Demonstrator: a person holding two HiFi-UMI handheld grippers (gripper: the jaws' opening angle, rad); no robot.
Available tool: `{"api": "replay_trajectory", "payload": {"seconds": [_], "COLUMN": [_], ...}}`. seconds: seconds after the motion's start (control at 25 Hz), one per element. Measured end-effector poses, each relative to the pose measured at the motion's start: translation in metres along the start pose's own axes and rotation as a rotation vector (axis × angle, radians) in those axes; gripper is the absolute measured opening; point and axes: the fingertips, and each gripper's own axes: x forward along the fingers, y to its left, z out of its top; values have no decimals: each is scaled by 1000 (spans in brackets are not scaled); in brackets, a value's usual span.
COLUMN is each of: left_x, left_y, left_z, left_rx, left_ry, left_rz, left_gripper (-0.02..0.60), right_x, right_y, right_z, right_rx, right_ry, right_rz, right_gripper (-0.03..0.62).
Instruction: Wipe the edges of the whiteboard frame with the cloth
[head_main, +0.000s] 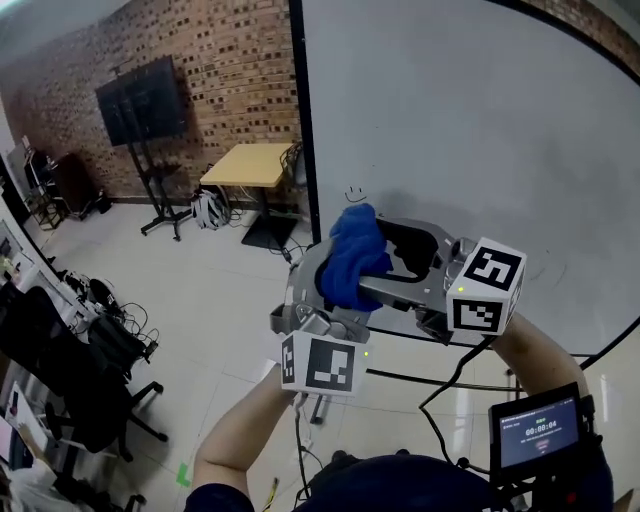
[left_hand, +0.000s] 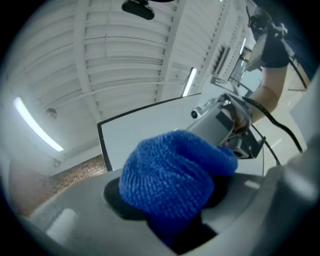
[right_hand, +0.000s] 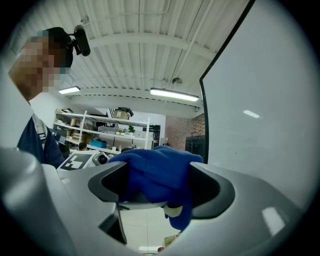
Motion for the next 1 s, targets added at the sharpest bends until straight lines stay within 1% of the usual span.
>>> {"api": "replay_trajectory", "payload": {"seconds": [0.12, 0.2, 0.24, 0.32, 0.4, 0.48, 0.6, 0.68, 0.76, 0.88, 0.96, 1.0], "left_x": [7, 13, 18, 29, 38, 40, 23, 10, 0, -11, -19, -24], "left_y": [11, 18, 21, 26, 38, 56, 81, 95, 106, 122, 136, 143], "left_z": [11, 14, 14, 13, 10, 7, 5, 12, 19, 21, 23, 26], "left_rx": [120, 200, 227, 270, 312, 357, 410, 420, 413, 394, 343, 305], "left_ry": [43, 77, 91, 115, 142, 172, 218, 212, 189, 169, 125, 93], "left_rz": [26, 34, 33, 31, 42, 72, 164, 225, 264, 295, 310, 317], "left_gripper": [235, 277, 299, 338, 372, 388, 397, 397, 396, 393, 376, 345], "right_x": [18, 26, 29, 32, 39, 47, 43, 33, 25, 23, 31, 36], "right_y": [2, 0, -4, -15, -27, -37, -54, -69, -81, -90, -93, -93], "right_z": [14, 24, 28, 34, 44, 54, 71, 90, 114, 152, 177, 191], "right_rx": [-33, -95, -129, -185, -229, -252, -241, -251, -304, -446, -562, -618], "right_ry": [1, 3, 5, -2, -40, -95, -182, -238, -279, -286, -253, -233], "right_rz": [48, 63, 63, 52, 41, 24, -41, -96, -150, -207, -239, -256], "right_gripper": [367, 361, 332, 251, 207, 184, 181, 181, 181, 183, 184, 186]}}
